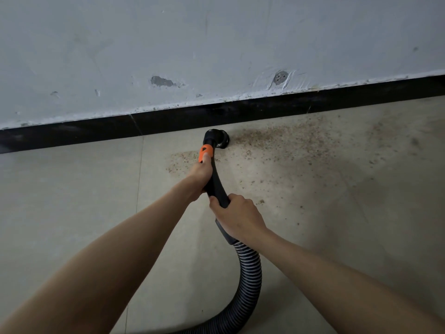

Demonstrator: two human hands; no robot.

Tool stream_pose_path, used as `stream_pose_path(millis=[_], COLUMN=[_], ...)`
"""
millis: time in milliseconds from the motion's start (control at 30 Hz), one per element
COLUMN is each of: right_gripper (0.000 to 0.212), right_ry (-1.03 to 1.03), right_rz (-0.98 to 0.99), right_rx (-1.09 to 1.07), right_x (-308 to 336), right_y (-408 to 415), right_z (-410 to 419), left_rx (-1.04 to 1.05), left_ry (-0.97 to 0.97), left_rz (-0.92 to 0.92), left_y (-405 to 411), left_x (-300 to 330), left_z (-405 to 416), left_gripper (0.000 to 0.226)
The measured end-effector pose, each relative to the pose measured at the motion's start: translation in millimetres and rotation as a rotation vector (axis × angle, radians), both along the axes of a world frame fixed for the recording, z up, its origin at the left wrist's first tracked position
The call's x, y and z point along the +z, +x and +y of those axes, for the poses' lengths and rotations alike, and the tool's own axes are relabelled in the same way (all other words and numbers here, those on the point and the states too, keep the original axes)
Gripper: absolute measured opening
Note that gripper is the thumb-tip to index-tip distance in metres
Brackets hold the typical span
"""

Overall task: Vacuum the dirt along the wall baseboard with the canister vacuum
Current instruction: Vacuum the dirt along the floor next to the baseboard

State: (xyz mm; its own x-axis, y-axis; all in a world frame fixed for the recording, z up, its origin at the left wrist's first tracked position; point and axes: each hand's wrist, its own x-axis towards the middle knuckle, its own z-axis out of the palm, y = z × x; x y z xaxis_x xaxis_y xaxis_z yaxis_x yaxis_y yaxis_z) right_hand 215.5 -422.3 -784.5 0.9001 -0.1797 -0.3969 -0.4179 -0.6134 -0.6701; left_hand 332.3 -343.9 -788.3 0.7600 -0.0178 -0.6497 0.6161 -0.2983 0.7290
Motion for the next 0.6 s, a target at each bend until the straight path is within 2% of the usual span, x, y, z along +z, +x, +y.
stream_pose_path(millis=[267, 467, 600], right_gripper=[0.042, 0.041, 0.041], right_ry=[-0.014, -0.026, -0.023], right_rz=[-0.029, -0.022, -0.012], right_rx=[-0.051, -0.028, -0.002], right_x=[0, 0, 1], right_y=[-1, 4, 9], right_z=[-22, -15, -8], left_rx=[-0.03, -0.028, -0.003], left_ry=[0.037, 0.104, 0.078], left_rz=[-0.027, -0.092, -0.101], left_y=[3, 6, 8], left_x=[-5, -8, -8], left_z=[-27, -22, -11], left_gripper=[0.061, 0.058, 0.059])
